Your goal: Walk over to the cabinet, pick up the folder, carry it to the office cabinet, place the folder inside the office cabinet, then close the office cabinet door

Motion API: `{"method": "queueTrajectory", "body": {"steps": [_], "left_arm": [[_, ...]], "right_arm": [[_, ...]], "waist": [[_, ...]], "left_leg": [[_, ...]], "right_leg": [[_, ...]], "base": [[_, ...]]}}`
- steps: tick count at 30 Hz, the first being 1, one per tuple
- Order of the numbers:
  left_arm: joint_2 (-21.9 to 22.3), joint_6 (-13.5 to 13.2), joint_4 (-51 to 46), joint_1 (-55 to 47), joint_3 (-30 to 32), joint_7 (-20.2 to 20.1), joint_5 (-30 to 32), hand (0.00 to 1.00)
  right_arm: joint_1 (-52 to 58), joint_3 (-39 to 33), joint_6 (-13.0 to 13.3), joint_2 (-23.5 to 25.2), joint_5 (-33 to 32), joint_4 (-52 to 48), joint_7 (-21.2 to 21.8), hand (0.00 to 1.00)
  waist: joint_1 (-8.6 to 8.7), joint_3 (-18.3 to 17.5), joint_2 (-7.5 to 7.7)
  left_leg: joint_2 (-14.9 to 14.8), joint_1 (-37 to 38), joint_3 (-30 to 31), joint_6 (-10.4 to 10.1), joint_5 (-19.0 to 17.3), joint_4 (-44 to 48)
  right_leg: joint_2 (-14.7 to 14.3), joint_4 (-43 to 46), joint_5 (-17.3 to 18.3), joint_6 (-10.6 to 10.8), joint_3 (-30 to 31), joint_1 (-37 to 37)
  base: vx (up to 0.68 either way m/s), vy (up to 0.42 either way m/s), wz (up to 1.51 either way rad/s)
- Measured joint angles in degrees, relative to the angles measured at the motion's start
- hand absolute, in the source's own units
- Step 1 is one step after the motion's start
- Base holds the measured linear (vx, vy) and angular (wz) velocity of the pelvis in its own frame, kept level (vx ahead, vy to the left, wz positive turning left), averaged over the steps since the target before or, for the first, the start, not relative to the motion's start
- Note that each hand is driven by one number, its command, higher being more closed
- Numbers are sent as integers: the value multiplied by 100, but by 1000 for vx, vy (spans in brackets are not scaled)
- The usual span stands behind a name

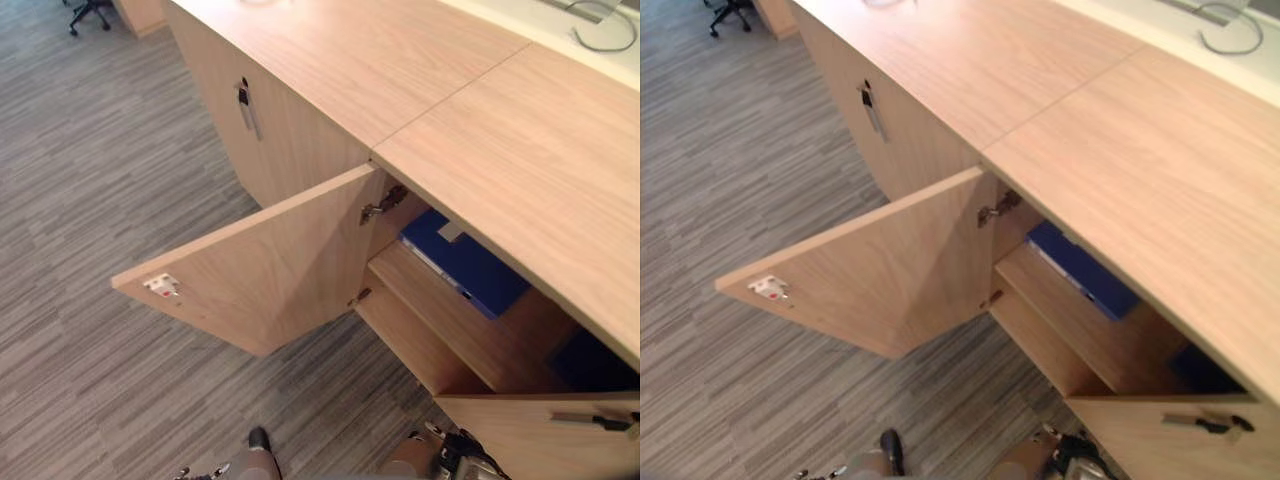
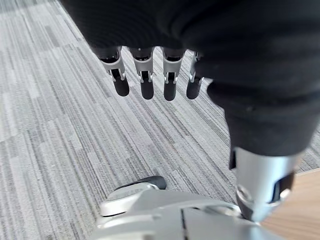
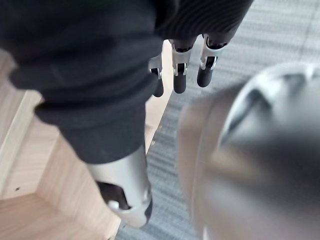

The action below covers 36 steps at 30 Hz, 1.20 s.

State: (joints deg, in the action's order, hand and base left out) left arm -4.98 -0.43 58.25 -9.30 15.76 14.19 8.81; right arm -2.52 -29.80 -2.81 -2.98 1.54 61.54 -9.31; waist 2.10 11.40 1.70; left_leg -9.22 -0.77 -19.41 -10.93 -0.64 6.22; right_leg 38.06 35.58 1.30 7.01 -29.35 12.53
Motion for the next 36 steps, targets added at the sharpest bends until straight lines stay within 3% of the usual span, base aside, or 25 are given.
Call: {"method": "queueTrajectory", "body": {"steps": [1,4,6,10,11,12,13,14,15,18,24,28,36], "left_arm": [[-131,0,-2,74,-134,-14,41,0],[-258,-5,-9,386,-276,-11,178,0],[-281,-21,-67,508,-336,-12,193,0],[-213,-64,-563,605,-193,1,-266,0],[-213,-69,-731,628,-87,19,-447,0],[-235,-82,-849,657,-17,48,-534,0],[-337,-90,-963,719,51,72,-629,0],[-305,-90,-1036,764,81,79,-657,0],[-192,-91,-1176,885,116,101,-695,0],[-163,-101,-1439,1081,132,160,-707,0],[-731,-81,-1736,1712,378,354,-563,0],[-1213,34,-1738,2306,352,502,-375,0],[-1423,127,-1961,2546,50,585,-204,0]], "right_arm": [[20,-10,4,32,-17,7,16,0],[131,-47,5,34,-175,30,9,0],[195,-53,9,28,-271,105,7,0],[305,-54,24,-43,-253,124,70,0],[343,-46,30,-94,-238,121,117,0],[349,36,-3,-80,-193,122,132,0],[409,130,-6,-52,-166,136,137,0],[406,136,-8,-45,-167,153,140,0],[403,139,1,-151,-167,148,141,0],[438,188,1,-238,-210,160,149,0],[631,298,30,-95,-266,141,244,0],[744,290,39,-98,-276,188,295,0],[960,165,75,-73,-287,278,371,0]], "waist": [[4,-71,94],[122,-208,-5],[195,-261,15],[202,-357,-121],[236,-392,-222],[233,-458,-238],[224,-515,-195],[199,-551,-194],[195,-517,-338],[253,-537,-441],[344,-598,-214],[360,-652,-197],[328,-787,-61]], "left_leg": [[130,-21,-70,48,36,-146],[156,-15,-131,117,321,-667],[175,0,-119,128,453,-853],[44,136,5,135,523,-928],[-93,185,42,104,540,-933],[-210,181,21,29,583,-937],[-212,205,22,-50,620,-1005],[-229,224,10,-70,664,-1073],[-273,200,-39,-75,736,-1116],[-289,347,-166,-47,788,-1116],[-282,373,-190,-134,750,-1145],[-303,378,-169,-160,865,-1148],[-309,382,-141,-185,904,-1146]], "right_leg": [[80,-5,-229,16,103,227],[-134,-358,-749,-18,105,362],[-192,-453,-764,-17,105,362],[-267,-202,-781,-15,106,329],[-329,-18,-569,141,135,422],[-604,-375,-235,344,118,356],[-779,-714,-73,183,4,187],[-829,-796,26,231,-7,174],[-880,-817,114,214,-47,219],[-928,-865,124,212,-26,127],[-994,-1161,88,249,-31,2],[-1006,-1112,65,220,-28,2],[-1026,-1143,12,203,-57,-61]], "base": [[-54,231,-33],[-7,133,-19],[47,50,4],[68,-55,3],[51,-198,11],[17,-252,10],[17,-231,-2],[-3,-218,-6],[-11,-147,-17],[-40,-101,-17],[-100,-43,-3],[-61,-60,2],[4,-21,2]]}}
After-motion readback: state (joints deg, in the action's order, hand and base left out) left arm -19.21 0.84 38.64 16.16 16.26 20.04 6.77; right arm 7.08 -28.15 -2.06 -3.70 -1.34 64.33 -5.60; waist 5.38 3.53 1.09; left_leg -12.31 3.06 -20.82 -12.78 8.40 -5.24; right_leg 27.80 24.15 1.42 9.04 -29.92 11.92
